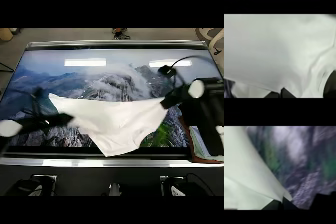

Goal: Fold the shirts.

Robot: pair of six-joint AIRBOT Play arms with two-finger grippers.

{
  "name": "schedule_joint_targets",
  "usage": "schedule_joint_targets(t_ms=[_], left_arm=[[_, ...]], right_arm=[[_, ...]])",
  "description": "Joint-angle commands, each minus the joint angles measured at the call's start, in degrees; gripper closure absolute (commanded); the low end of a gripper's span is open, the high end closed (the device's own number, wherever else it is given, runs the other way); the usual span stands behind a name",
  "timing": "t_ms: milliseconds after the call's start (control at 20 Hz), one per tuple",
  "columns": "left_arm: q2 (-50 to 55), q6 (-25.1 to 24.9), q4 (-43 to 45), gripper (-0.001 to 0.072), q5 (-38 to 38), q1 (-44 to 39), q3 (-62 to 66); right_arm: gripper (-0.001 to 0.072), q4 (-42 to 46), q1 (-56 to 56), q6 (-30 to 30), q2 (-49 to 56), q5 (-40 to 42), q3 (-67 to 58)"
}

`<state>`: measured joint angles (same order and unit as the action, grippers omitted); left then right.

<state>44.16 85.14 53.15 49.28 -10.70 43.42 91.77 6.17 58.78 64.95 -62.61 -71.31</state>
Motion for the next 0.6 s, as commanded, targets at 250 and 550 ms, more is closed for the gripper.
schedule_joint_targets(t_ms=[250, 550], left_arm=[[-10.5, 0.4, 4.9, 0.0676, -9.0, 17.0, 53.4], [-9.5, 0.4, 7.3, 0.0676, -1.0, 20.0, 53.3]], right_arm=[[0.0692, 9.4, 0.0, 1.9, -29.1, 23.2, -21.9], [0.0692, 10.5, 0.0, -0.2, -32.4, 9.1, -21.9]])
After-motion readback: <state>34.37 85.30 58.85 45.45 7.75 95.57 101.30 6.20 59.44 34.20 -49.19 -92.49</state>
